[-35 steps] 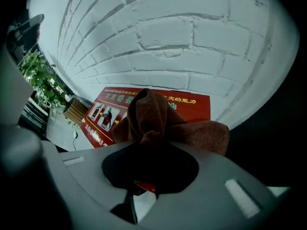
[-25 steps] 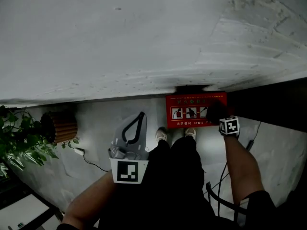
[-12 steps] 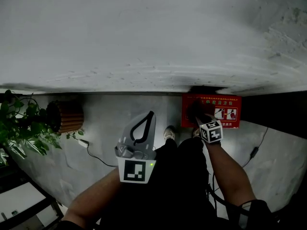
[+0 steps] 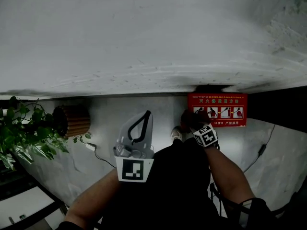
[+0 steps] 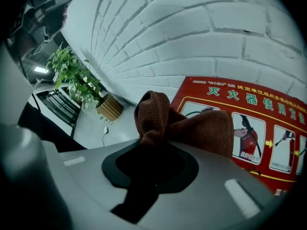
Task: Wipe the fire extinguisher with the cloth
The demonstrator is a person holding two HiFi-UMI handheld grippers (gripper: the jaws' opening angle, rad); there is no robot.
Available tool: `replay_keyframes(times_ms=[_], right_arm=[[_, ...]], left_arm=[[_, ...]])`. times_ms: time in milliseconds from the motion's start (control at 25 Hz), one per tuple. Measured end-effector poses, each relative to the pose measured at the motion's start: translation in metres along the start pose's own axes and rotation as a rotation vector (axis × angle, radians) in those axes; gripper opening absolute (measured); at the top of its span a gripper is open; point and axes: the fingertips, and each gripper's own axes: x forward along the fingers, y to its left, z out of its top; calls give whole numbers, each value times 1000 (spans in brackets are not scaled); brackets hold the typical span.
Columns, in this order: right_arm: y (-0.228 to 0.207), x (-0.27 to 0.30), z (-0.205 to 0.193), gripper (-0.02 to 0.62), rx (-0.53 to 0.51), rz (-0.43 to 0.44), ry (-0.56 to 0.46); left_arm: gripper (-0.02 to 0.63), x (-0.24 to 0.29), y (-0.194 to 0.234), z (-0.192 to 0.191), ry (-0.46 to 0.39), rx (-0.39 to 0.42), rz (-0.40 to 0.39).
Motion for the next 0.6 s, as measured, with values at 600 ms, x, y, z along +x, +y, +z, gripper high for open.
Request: replay_keyframes(times_ms=[600], right_arm=[[-155,-121,-75,63,307,-255,-87]], left_arm=[[0,33,-37,43,-79,30,-108]])
